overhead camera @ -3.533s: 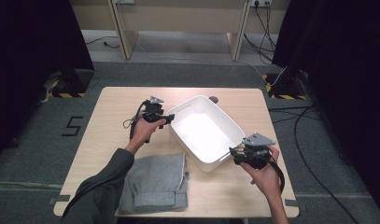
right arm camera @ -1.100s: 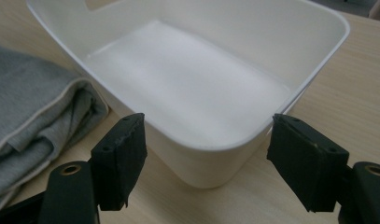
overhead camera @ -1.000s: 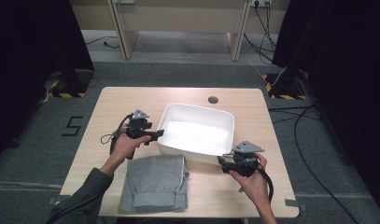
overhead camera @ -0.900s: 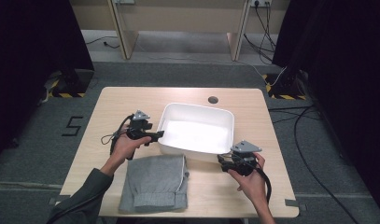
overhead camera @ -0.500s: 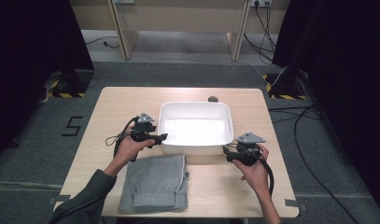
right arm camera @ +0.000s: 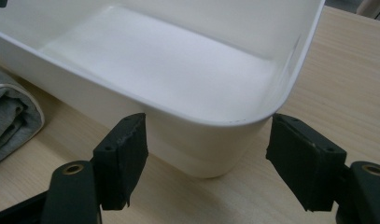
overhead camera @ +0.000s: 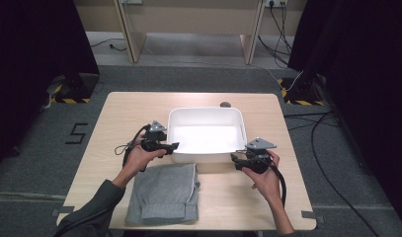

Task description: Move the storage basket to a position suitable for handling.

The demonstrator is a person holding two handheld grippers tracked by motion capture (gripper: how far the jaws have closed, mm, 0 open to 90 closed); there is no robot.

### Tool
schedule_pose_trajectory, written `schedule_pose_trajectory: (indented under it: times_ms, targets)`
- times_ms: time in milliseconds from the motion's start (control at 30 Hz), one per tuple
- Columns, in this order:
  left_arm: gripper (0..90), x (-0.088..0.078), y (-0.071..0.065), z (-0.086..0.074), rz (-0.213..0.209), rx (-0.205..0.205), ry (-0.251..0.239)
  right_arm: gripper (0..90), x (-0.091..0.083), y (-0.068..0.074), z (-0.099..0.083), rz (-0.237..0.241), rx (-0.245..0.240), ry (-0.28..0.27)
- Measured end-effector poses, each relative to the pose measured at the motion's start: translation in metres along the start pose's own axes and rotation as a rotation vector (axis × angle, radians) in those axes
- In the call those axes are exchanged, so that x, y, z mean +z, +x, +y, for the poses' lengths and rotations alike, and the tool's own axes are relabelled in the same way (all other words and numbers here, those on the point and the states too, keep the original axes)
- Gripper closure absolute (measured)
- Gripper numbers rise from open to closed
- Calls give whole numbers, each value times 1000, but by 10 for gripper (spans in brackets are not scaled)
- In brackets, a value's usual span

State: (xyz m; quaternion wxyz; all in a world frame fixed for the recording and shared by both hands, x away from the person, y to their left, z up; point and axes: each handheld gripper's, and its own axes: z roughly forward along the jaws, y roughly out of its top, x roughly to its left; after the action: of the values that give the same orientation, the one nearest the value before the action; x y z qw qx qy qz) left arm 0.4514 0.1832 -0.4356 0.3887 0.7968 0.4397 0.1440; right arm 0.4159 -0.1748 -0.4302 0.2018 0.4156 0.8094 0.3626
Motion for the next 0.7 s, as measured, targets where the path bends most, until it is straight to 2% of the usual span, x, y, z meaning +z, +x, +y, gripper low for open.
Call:
schedule_pose_trajectory:
  times_ms: [100,300,400,433,500,600,667,700]
  targets:
    - [402,1,4,-1,3,-23,-11,300,2,-2,2,13,8,-2]
    - [399,0,5,-1,4,-22,-9,309,5,-2,3,12,8,3]
    - [362,-2,7,-1,-12,-41,-20,317,3,-3,2,22,30,-16]
    - [362,-4,7,-1,-15,-50,-27,318,2,-4,1,34,52,-28]
    - [317,-13,10,-2,-21,-62,-43,310,-4,-6,-1,55,96,-51]
    - [257,-28,13,-5,-28,-75,-64,296,-18,-4,-8,52,107,-84]
    - [241,-38,18,-7,-48,-120,-89,293,-22,-3,-9,57,107,-79]
    - [233,-44,19,-9,-46,-127,-98,293,-24,-2,-12,60,100,-88]
